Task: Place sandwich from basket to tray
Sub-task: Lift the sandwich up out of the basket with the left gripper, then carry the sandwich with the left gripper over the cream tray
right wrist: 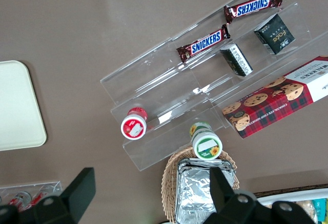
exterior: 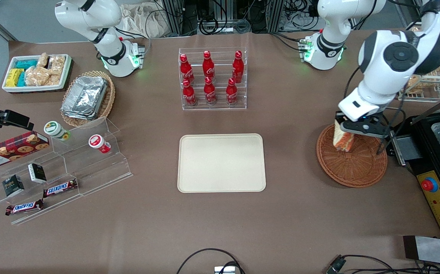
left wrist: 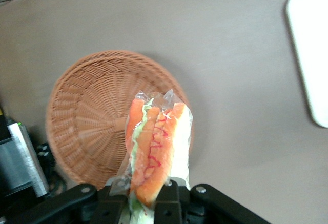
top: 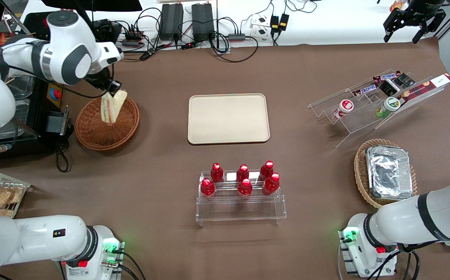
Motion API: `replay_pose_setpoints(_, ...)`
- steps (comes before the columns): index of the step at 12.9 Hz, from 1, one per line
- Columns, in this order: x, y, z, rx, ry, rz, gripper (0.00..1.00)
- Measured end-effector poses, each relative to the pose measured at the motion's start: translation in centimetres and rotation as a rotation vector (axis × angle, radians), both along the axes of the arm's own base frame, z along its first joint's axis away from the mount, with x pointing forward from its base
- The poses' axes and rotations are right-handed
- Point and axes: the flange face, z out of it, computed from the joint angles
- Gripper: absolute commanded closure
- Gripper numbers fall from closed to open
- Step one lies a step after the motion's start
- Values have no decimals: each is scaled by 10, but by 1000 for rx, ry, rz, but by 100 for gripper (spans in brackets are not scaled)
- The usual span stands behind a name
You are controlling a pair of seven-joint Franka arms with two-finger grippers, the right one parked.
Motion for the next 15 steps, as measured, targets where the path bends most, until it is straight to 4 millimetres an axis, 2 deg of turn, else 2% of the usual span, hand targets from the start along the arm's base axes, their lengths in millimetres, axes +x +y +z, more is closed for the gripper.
replay_pose_setpoints(3, -5, -61, -1, -22, -11, 16, 85)
replay_pose_setpoints(6, 0, -120, -9, -73, 0, 65, 85)
replay_pose_setpoints(15, 28, -222, -61, -81, 6, 145, 86)
